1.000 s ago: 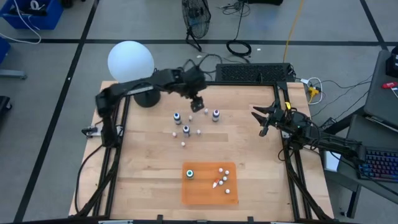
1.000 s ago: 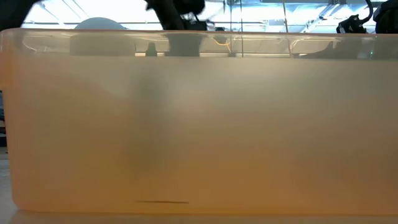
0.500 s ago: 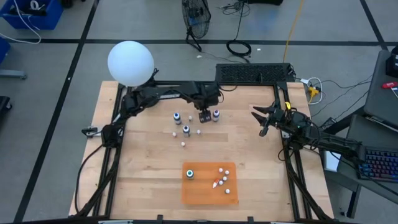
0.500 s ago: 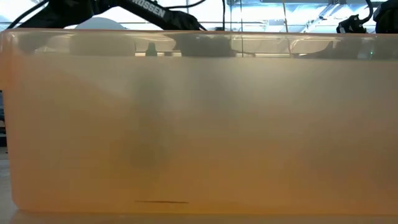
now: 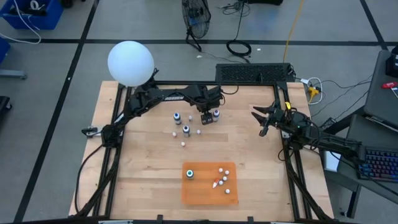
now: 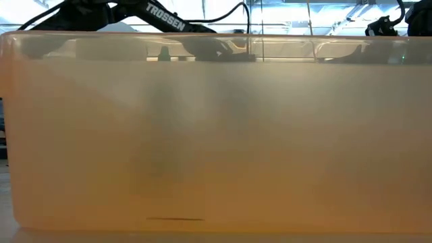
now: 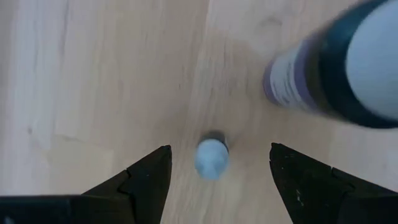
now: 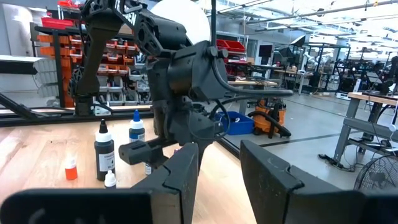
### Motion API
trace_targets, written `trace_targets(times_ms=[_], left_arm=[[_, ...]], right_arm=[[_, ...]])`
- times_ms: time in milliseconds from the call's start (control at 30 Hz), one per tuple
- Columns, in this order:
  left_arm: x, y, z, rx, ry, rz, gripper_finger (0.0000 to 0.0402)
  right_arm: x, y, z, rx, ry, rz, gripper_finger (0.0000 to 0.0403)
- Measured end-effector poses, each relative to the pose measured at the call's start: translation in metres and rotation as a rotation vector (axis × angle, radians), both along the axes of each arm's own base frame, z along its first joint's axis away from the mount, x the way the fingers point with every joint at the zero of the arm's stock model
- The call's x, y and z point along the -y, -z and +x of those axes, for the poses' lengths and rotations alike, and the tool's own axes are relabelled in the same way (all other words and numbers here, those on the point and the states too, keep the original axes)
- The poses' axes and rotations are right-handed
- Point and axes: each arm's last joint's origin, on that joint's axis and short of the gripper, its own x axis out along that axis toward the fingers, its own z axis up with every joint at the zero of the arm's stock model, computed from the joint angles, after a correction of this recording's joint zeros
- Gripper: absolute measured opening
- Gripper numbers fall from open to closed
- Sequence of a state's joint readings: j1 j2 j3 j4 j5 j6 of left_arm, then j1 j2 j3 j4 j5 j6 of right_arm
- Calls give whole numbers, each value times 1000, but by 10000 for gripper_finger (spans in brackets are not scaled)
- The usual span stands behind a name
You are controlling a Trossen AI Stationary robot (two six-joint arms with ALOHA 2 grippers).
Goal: Pick & Place food coloring
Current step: Put the small black food coloring bottle into the orange container
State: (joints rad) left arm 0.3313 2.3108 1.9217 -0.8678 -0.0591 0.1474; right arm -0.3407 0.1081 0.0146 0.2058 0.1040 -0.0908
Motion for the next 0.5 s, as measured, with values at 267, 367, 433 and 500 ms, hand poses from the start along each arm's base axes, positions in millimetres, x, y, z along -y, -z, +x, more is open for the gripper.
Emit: trace_targets(times_ms=[267,367,433,500], left_arm=[[-1,1,0,-6,1,4,271],[-1,1,-1,-7,1,3,271],[-1,1,0,-7,1,4,271],[-1,1,-1,-8,5,5,271]], right_arm=[[0,0,0,0,0,0,110],[0,0,0,0,0,0,110],[0,0,0,0,0,0,110],[0,0,0,0,0,0,110]])
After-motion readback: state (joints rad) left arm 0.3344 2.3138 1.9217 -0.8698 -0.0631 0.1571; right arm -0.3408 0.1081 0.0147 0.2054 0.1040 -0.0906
